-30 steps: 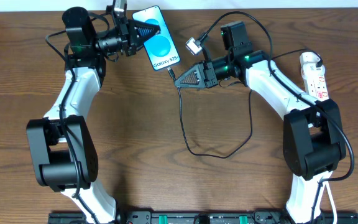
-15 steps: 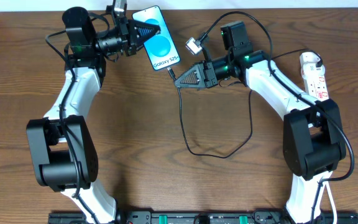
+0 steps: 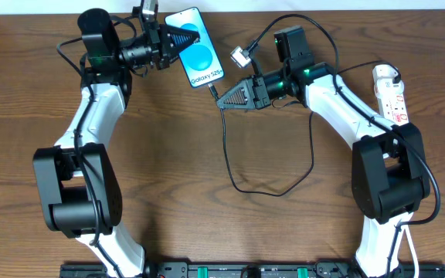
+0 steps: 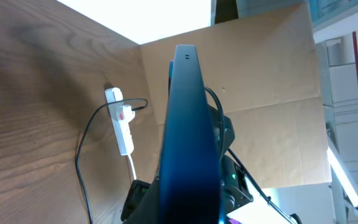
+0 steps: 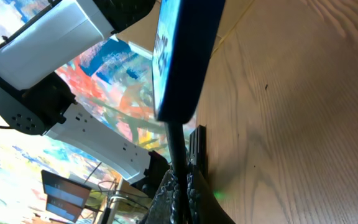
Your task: Plug charger to phone and switch on socket
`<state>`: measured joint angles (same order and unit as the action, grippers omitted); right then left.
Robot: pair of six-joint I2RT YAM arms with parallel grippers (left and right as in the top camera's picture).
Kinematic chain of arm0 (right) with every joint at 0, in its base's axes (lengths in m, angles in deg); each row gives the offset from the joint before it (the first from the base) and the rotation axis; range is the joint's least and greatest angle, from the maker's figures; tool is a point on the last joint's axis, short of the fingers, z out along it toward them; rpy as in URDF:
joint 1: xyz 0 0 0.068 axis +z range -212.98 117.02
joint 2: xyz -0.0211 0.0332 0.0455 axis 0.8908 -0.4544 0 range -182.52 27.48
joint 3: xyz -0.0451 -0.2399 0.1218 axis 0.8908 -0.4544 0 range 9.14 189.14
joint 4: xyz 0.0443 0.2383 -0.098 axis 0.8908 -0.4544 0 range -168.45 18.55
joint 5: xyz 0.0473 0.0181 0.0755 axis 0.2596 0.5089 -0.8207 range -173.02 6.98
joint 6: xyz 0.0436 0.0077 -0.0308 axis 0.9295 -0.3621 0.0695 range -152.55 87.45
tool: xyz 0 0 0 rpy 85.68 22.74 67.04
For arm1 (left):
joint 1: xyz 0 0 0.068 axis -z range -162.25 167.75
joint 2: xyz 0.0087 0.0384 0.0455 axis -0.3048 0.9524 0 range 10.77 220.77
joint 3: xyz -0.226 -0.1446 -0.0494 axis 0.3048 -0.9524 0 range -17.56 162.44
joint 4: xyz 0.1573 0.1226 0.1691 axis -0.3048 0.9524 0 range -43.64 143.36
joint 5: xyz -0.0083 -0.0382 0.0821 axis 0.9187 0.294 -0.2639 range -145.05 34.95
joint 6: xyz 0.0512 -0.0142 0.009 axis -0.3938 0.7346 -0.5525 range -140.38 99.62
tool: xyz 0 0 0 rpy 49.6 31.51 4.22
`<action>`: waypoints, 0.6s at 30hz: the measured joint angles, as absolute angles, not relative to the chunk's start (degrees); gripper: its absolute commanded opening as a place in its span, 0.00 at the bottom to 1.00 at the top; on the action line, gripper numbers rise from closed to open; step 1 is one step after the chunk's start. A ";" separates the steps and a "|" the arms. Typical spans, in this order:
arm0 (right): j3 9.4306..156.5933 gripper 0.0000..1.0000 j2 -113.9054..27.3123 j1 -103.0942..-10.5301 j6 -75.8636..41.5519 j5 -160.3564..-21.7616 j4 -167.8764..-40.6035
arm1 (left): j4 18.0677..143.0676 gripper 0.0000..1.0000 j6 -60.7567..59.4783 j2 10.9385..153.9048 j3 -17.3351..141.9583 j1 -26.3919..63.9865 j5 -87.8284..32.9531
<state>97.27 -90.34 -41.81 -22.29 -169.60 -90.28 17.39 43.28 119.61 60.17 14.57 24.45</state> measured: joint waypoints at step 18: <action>97.27 0.01 -90.34 -42.53 -21.83 -170.15 -90.31 | 17.35 0.07 41.47 119.61 60.17 14.96 24.01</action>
